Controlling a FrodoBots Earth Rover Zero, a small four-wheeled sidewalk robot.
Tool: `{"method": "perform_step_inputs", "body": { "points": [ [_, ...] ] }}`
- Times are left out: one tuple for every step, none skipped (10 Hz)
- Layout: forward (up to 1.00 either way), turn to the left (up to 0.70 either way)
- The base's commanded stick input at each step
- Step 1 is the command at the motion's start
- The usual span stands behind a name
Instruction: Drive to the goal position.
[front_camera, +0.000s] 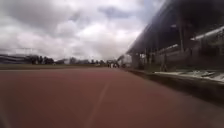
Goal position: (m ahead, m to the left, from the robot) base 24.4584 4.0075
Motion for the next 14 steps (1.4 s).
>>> {"method": "perform_step_inputs", "body": {
  "points": [
    [0.7,0.01],
    [0.7,0.01],
    [0.7,0.01],
    [0.7,0.01],
    [0.7,0.01],
    [0.7,0.01],
    [0.7,0.01],
    [0.7,0.01],
    [0.7,0.01],
    [0.7,0.01],
    [0.7,0.01],
    [0.7,0.01],
    [0.7,0.01],
    [0.7,0.01]
  ]
}}
